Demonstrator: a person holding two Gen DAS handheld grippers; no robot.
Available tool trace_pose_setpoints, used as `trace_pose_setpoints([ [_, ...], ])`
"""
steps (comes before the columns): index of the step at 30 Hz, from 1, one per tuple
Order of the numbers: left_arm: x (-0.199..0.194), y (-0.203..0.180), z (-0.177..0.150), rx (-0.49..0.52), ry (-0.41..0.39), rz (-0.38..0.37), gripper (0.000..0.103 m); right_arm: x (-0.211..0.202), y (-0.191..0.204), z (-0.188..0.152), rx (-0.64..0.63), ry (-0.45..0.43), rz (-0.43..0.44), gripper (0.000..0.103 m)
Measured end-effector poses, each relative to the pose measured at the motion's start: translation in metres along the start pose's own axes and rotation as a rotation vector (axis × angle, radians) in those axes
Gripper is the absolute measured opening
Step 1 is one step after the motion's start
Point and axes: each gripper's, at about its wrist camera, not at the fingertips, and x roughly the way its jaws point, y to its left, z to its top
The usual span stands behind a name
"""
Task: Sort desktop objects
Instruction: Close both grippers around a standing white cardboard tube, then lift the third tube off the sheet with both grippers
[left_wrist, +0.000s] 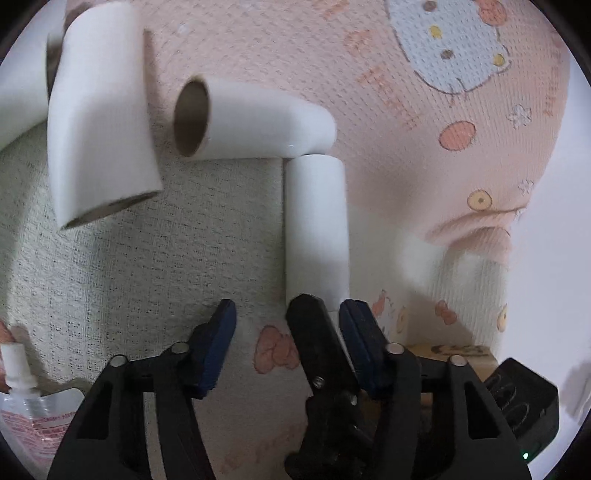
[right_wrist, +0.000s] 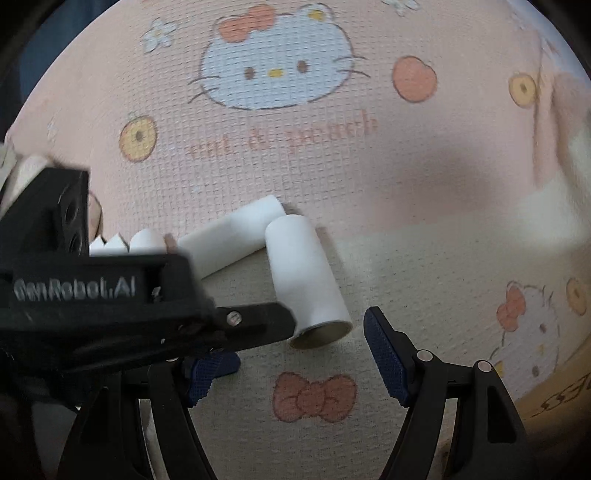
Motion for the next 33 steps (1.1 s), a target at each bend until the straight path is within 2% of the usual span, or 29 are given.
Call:
trace_pose_setpoints([
  [2,0.004,0.002,0.0,-0.02,0.012,-0.03,0.045,0.007,0.002,-0.001,-0.014,0.039,0.003,0.072],
  [5,0.002,0.005,0.0,-0.019,-0.001,-0.015,0.044,0.009,0.007,-0.006,-0.058,0.039,-0.013,0.069],
  [6,0.0,0.006,0.001,-0.015,-0.005,-0.011,0.044,0.011,0.008,-0.006,-0.074,0.045,-0.021,0.063],
  [7,0.001,0.006,0.001,-0.016,-0.008,-0.014,0.044,0.013,0.008,-0.006,-0.091,0.053,-0.03,0.052],
  [9,0.0,0.007,0.004,-0.026,-0.017,-0.027,0.044,0.019,0.005,-0.007,-0.1,0.077,-0.044,0.041],
  [15,-0.008,0.01,0.011,-0.039,-0.047,-0.055,0.044,0.015,-0.002,-0.007,-0.079,0.094,0.021,0.041],
  [17,-0.01,0.008,0.012,-0.031,-0.058,-0.063,0.05,0.009,-0.001,-0.01,-0.079,0.099,0.04,0.041],
  [19,-0.01,0.006,0.011,-0.033,-0.057,-0.075,0.055,0.001,0.0,-0.016,-0.088,0.107,0.053,0.041],
  [24,-0.01,0.009,0.0,-0.047,-0.033,-0.124,0.055,-0.022,0.005,-0.034,-0.113,0.127,0.094,0.041],
  [27,-0.015,0.006,-0.012,-0.006,-0.021,-0.088,0.052,-0.039,0.011,-0.047,-0.153,0.134,0.109,0.041],
  [30,-0.024,0.003,-0.027,0.085,-0.012,-0.02,0.049,-0.056,0.018,-0.061,-0.202,0.136,0.124,0.041],
  [33,-0.035,0.005,-0.042,0.14,-0.012,-0.012,0.049,-0.066,0.018,-0.065,-0.252,0.141,0.137,0.04],
])
